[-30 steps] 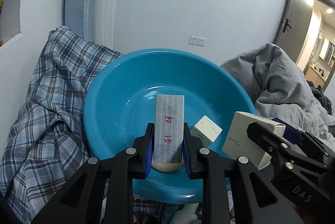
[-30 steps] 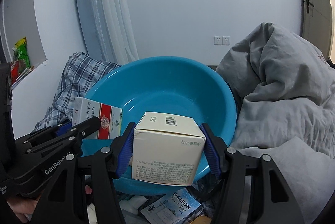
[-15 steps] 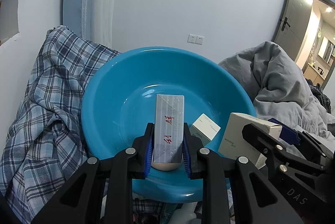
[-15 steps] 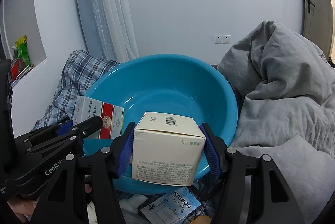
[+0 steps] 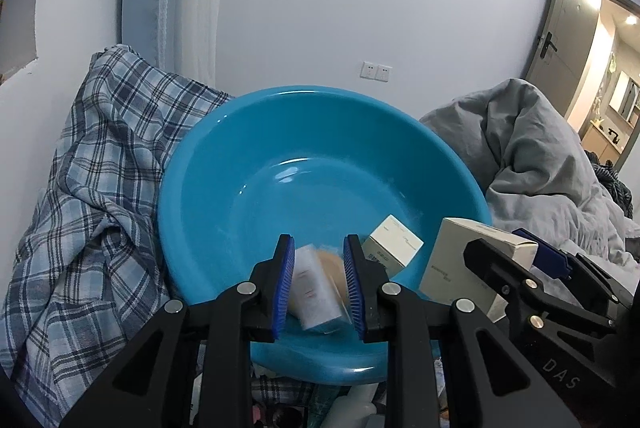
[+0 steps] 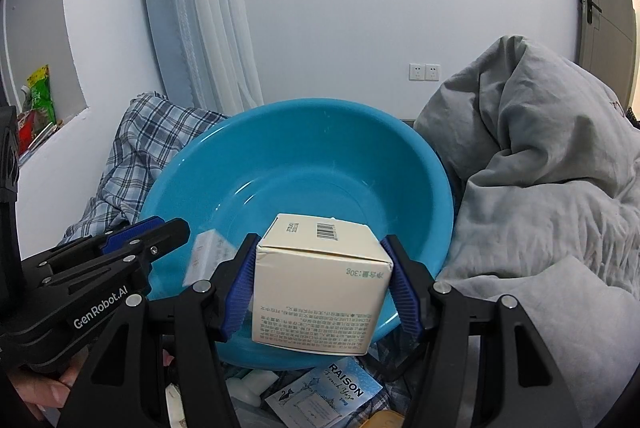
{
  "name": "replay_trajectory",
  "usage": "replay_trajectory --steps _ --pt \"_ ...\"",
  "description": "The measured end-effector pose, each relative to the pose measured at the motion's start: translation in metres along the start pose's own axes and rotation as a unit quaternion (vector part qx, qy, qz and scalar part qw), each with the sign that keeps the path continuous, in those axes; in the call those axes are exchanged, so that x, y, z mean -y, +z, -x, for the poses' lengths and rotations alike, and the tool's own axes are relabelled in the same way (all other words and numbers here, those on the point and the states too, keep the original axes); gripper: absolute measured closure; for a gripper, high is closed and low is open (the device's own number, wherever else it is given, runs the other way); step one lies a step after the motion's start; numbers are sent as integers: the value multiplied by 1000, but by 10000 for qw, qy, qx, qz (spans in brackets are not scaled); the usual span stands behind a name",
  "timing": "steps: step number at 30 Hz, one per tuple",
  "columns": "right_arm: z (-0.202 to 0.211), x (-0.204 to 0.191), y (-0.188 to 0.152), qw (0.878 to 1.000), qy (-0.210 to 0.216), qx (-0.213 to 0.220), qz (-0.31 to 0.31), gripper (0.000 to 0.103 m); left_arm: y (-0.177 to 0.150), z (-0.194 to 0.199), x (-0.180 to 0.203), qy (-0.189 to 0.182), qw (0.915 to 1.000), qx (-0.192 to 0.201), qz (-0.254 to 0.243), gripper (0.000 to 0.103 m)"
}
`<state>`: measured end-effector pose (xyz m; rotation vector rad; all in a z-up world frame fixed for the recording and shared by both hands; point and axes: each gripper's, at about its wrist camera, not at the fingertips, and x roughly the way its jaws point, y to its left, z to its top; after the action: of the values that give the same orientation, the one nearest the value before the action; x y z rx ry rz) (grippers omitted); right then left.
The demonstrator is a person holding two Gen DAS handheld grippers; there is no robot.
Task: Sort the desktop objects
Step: 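Lower the white box into the basin and open the left tool while the right tool holds the cream box, then lower the cream barcode box into the basin and open the right tool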
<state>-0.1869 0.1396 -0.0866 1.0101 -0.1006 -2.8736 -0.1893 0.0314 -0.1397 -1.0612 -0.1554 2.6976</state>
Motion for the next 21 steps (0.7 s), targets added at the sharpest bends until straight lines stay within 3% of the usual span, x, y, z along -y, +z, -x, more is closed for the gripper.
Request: replay_trajectory --steps 3,8,10,12,21 --pt "0 0 0 10000 8 -7 4 44 0 2 1 64 10000 45 -36 44" --pt "-3 1 -2 10000 -29 -45 22 44 3 6 -3 81 9998 144 54 37" --pt "-4 1 -2 10000 -33 -56 12 44 3 7 -5 200 9996 187 85 21" --pt "-4 2 -2 10000 -36 -66 11 44 4 8 -8 372 9991 189 118 19" --pt "-5 -1 -2 10000 -31 -85 26 44 8 14 -21 405 9983 266 316 19"
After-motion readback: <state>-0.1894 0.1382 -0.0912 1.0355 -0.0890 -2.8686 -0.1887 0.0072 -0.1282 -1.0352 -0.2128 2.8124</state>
